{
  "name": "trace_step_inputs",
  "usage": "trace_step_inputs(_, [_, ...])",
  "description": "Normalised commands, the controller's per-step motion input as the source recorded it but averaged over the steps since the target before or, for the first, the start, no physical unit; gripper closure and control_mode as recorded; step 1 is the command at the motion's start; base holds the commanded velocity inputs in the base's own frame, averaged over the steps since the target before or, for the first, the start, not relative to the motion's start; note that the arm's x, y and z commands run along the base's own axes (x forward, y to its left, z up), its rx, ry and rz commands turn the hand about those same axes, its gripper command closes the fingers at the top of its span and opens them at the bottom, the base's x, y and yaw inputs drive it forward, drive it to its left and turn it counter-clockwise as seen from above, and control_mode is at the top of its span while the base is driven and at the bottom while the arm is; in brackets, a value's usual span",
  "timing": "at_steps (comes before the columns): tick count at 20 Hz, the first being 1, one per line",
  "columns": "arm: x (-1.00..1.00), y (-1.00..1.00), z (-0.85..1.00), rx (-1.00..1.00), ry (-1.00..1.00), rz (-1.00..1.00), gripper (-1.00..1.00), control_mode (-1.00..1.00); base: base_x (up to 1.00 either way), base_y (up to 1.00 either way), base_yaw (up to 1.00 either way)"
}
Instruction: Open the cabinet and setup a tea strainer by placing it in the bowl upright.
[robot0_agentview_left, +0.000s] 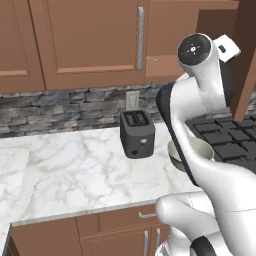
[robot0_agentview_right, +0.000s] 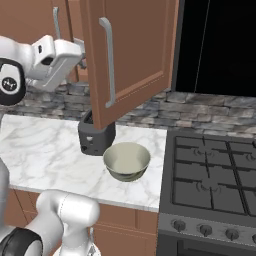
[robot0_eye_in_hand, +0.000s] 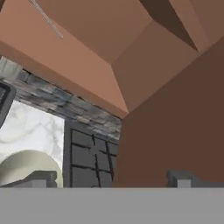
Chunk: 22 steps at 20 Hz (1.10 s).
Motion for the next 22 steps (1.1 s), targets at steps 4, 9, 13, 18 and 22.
trace_step_inputs(4, [-0.24,-0.15,0.0,-0.19,0.08,-0.27,-1.0,-1.0,0.0,0.0,0.0])
trace_step_inputs(9, [-0.02,0.03,0.01,-0.2,0.11,-0.23,-1.0,-1.0,0.0,0.0,0.0])
trace_step_inputs(13, [0.11,0.08,0.02,-0.18,0.16,-0.17,-1.0,-1.0,0.0,0.0,0.0])
trace_step_inputs(18, [0.0,-0.06,0.0,-0.14,0.15,-0.19,-1.0,-1.0,0.0,0.0,0.0])
trace_step_inputs(22, [0.0,-0.42,-0.1,-0.02,0.02,-0.14,-1.0,-1.0,0.0,0.0,0.0])
